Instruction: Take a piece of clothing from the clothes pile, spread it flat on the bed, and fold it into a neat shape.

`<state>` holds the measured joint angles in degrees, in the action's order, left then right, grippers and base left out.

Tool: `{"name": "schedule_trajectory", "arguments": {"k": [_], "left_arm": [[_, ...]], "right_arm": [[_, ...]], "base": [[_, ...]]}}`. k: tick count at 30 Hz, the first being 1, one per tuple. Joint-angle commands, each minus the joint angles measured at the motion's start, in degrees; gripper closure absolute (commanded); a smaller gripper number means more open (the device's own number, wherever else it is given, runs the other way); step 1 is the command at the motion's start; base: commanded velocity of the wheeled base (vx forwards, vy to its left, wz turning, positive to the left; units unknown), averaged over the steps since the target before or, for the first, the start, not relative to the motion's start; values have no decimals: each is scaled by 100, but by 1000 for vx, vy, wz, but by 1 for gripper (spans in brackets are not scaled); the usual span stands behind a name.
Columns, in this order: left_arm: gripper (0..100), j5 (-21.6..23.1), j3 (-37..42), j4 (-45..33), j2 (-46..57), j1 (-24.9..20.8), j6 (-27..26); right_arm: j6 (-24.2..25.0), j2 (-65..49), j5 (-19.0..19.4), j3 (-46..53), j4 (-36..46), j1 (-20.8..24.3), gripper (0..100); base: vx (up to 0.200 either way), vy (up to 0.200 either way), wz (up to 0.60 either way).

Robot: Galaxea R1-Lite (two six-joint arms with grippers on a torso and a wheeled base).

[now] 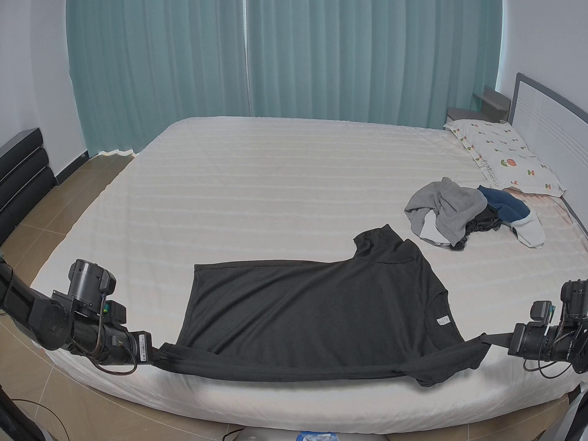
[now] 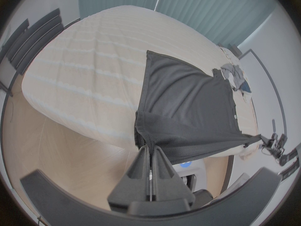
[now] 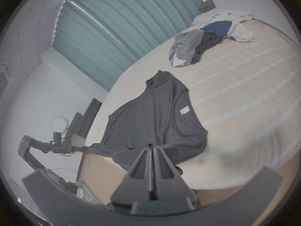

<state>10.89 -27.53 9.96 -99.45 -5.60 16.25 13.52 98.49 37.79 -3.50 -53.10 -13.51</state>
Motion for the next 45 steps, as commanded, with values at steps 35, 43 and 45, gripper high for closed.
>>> {"name": "schedule_trajectory", "arguments": {"k": [35, 43, 45], "left_arm": [[100, -878, -1194, 2405, -2781, -442, 1847], [100, -878, -1352, 2405, -2913, -451, 1996], [100, -904, -1361, 2405, -2922, -442, 2014]], "right_arm": [[511, 2764, -668, -2603, -16, 577, 100], [582, 2966, -668, -2770, -25, 595, 100], [652, 2974, -668, -2849, -34, 595, 100]], "base": [[0, 0, 0], [0, 0, 0], [0, 0, 0]]}}
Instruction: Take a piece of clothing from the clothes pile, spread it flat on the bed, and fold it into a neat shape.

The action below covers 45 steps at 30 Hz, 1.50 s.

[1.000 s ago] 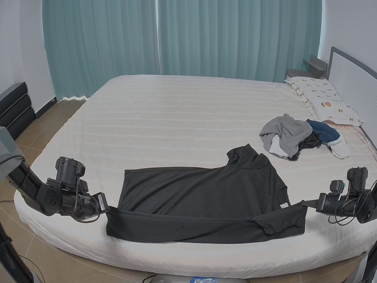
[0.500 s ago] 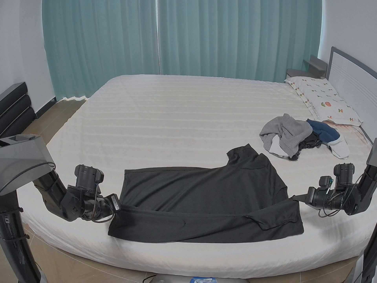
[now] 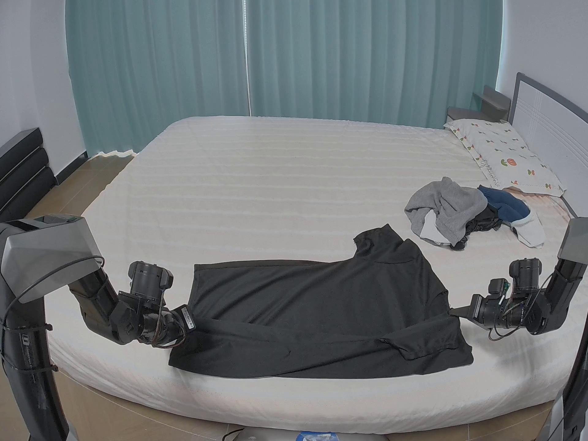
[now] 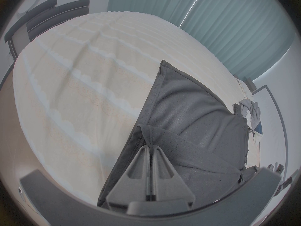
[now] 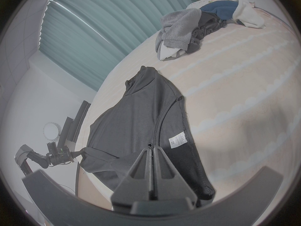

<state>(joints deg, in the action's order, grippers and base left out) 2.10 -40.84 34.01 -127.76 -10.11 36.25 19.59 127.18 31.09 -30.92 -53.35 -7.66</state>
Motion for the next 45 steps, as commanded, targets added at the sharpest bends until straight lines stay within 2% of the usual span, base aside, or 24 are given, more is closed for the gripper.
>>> {"name": "schedule_trajectory", "arguments": {"k": [1, 4, 8, 20, 30, 45], "left_arm": [[100, -51, -29, 0, -65, 9, 22], [100, -95, -3, 53, -30, 17, 136], [100, -122, 102, 185, 146, 70, 242], [100, -139, 305, 185, 594, 202, 224], [100, -131, 331, 132, 946, 281, 207], [100, -104, 138, 202, 234, 290, 224]], "right_arm": [[89, 96, 3, -143, -27, 10, 100], [194, 52, 3, -152, -141, 10, 100], [476, 43, -6, -2, -712, 10, 100], [519, 70, 3, 297, -1363, 1, 100], [528, 96, 3, 323, -1547, 1, 100], [528, 483, 3, 86, -1565, 71, 100]], "base": [[0, 0, 0], [0, 0, 0], [0, 0, 0], [0, 0, 0], [0, 0, 0], [0, 0, 0]]}}
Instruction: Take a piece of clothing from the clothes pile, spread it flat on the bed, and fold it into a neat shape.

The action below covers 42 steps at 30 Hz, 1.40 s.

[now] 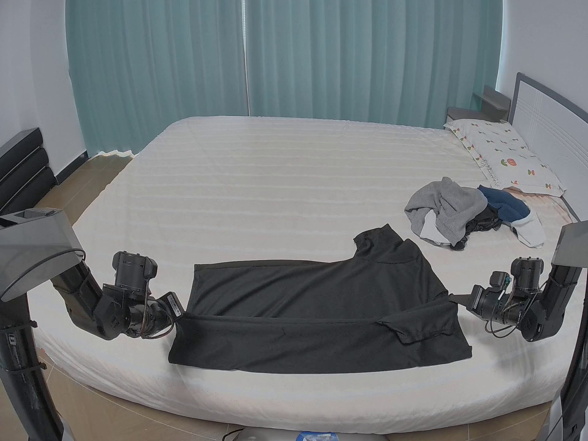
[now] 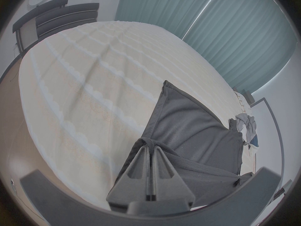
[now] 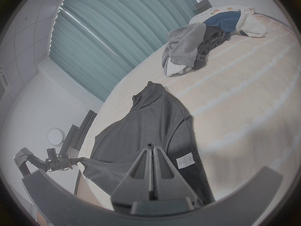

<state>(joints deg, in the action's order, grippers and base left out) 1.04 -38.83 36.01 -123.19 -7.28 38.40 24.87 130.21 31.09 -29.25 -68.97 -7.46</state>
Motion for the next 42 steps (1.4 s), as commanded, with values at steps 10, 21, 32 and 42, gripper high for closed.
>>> {"name": "schedule_trajectory", "arguments": {"k": [10, 21, 32, 42], "left_arm": [[100, -16, -371, 2, -593, -2, 27], [0, -16, -450, -6, -672, -11, 194], [0, 406, -336, -85, -48, 209, 880], [0, 450, -283, -121, 23, 113, 1222]], "right_arm": [[9, 479, -76, -336, -107, 122, 100], [475, 602, -112, -459, -213, 166, 0], [835, -277, -226, 613, -855, -124, 0], [1539, -584, -199, 1237, -986, -203, 0]], "base": [[0, 0, 0], [0, 0, 0], [0, 0, 0], [0, -60, 0]]}}
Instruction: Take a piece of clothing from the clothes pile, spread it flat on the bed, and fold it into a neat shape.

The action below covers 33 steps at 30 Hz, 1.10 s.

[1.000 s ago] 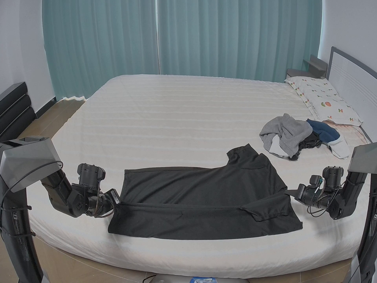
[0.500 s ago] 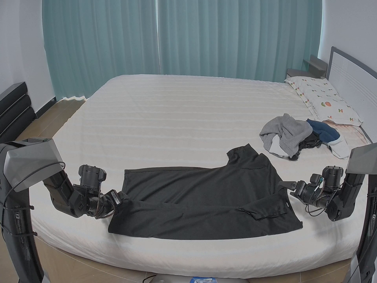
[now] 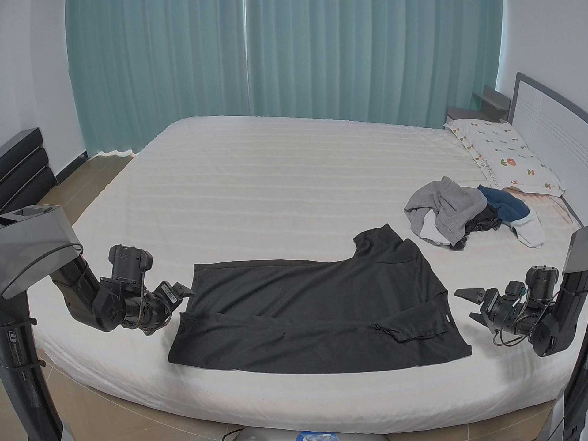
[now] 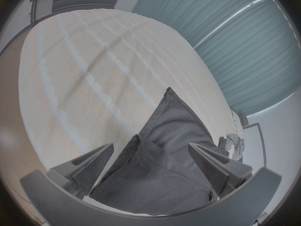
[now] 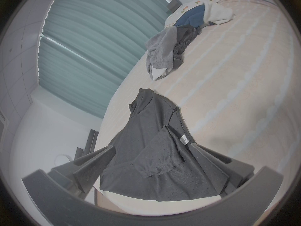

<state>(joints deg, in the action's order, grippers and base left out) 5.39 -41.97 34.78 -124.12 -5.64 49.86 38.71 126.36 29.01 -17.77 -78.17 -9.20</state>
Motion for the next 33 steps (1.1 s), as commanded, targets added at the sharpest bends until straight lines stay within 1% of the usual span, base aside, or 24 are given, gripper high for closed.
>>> {"name": "schedule_trajectory", "arguments": {"k": [1, 6, 33], "left_arm": [[0, 15, 31, 2, 117, -68, 94], [0, 6, 40, 2, 99, -104, 103], [0, -99, -48, 55, 161, -95, 173]], "right_arm": [[216, -173, -1, 99, -164, -29, 0], [225, -76, -1, 143, -322, 6, 0], [208, 29, -10, 266, -331, 94, 0]], "base": [[0, -200, 0], [0, -200, 0], [0, 0, 0]]}}
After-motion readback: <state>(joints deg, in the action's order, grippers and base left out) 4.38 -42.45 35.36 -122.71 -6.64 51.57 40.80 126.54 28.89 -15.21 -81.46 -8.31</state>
